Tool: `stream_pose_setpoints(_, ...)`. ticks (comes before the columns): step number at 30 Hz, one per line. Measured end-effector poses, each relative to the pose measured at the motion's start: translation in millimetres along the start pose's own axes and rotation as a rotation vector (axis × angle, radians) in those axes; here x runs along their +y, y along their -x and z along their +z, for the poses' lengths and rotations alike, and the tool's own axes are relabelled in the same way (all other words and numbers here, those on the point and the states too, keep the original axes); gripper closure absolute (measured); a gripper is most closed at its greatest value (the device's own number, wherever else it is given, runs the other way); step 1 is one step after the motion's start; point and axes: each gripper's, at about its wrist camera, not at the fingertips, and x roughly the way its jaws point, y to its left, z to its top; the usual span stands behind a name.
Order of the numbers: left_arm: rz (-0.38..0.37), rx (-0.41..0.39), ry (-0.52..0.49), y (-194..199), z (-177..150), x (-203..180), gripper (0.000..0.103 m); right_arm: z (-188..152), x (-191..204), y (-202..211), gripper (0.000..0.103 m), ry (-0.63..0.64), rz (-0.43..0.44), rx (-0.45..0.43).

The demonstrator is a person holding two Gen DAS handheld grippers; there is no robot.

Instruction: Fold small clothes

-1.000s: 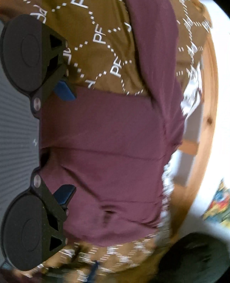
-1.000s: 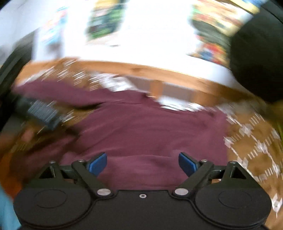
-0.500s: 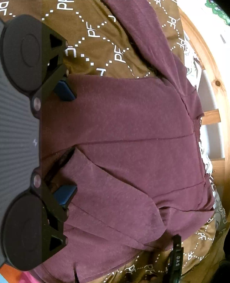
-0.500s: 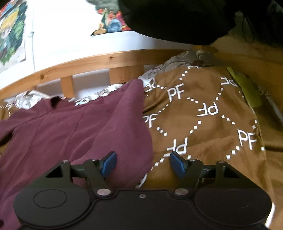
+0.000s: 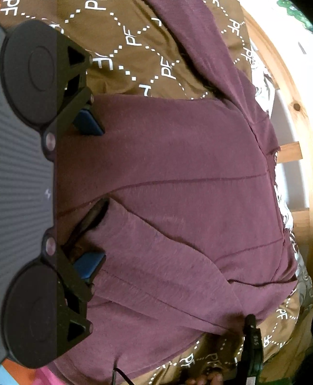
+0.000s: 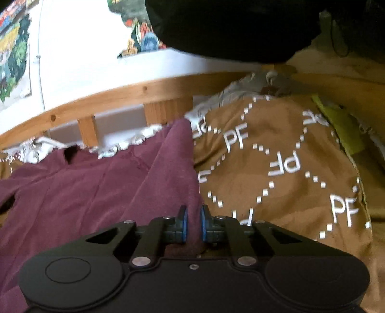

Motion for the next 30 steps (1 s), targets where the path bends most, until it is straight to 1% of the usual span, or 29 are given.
stream_pose_setpoints(2,-0.007,0.005,0.006,0.3,1.0,1.4,0.001,-4.7,1.0,-4.6,0.087,0.011,-0.009,0.026)
stream_pose_setpoints(3,-0.013,0.01,0.011,0.8,2.3,3.3,0.001,-5.7,1.3,-4.2,0.083,0.015,-0.013,0.024)
stream_pose_setpoints(4,-0.019,0.015,0.017,1.7,3.8,5.3,0.001,-5.6,1.8,-2.8,0.076,0.014,-0.017,0.019)
stream_pose_setpoints(5,-0.028,0.019,0.03,2.9,5.3,8.3,0.001,-4.9,2.0,-0.9,0.072,0.012,-0.019,0.018)
stream_pose_setpoints(7,-0.039,0.014,0.067,7.2,7.4,15.6,0.001,-5.7,2.8,4.8,0.055,0.013,-0.023,0.011)
stream_pose_setpoints(9,-0.033,-0.009,0.116,14.5,9.8,26.4,0.001,-7.8,4.6,11.3,0.048,0.02,-0.02,0.011)
stream_pose_setpoints(11,-0.005,-0.053,0.181,25.6,12.5,41.5,0.001,-9.6,8.6,20.1,0.041,0.034,-0.017,0.012)
stream_pose_setpoints(13,0.06,-0.135,0.296,43.6,13.6,64.5,0.001,-9.7,14.0,31.1,0.03,0.043,-0.001,0.0)
stream_pose_setpoints(15,0.12,-0.2,0.42,58.8,12.2,91.0,0.001,-9.3,21.2,42.5,0.023,0.049,0.021,-0.012)
stream_pose_setpoints(16,0.152,-0.22,0.484,64.9,10.9,105.7,0.001,-8.8,25.5,48.1,0.018,0.055,0.032,-0.018)
stream_pose_setpoints(17,0.184,-0.236,0.551,70.5,9.3,120.8,0.001,-8.6,30.4,54.1,0.016,0.061,0.045,-0.024)
stream_pose_setpoints(18,0.217,-0.253,0.633,76.8,5.7,138.8,0.001,-8.2,35.6,59.7,0.011,0.066,0.061,-0.029)
stream_pose_setpoints(19,0.237,-0.262,0.694,80.8,2.4,153.3,0.001,-7.9,41.2,65.5,0.006,0.069,0.075,-0.033)
stream_pose_setpoints(23,0.32,-0.27,0.954,103.2,-17.1,224.3,0.001,-9.0,64.3,90.4,0.001,0.058,0.137,-0.031)
stream_pose_setpoints(25,0.349,-0.296,1.045,117.4,-31.3,252.4,0.001,-11.9,76.2,103.0,0.001,0.05,0.156,-0.023)
stream_pose_setpoints(28,0.359,-0.29,1.14,129.0,-49.8,284.1,0.001,-20.0,92.2,119.0,0.001,0.035,0.189,-0.004)
stream_pose_setpoints(30,0.339,-0.273,1.213,127.8,-62.7,302.0,0.001,-25.3,101.4,124.7,0.001,0.045,0.216,0.008)
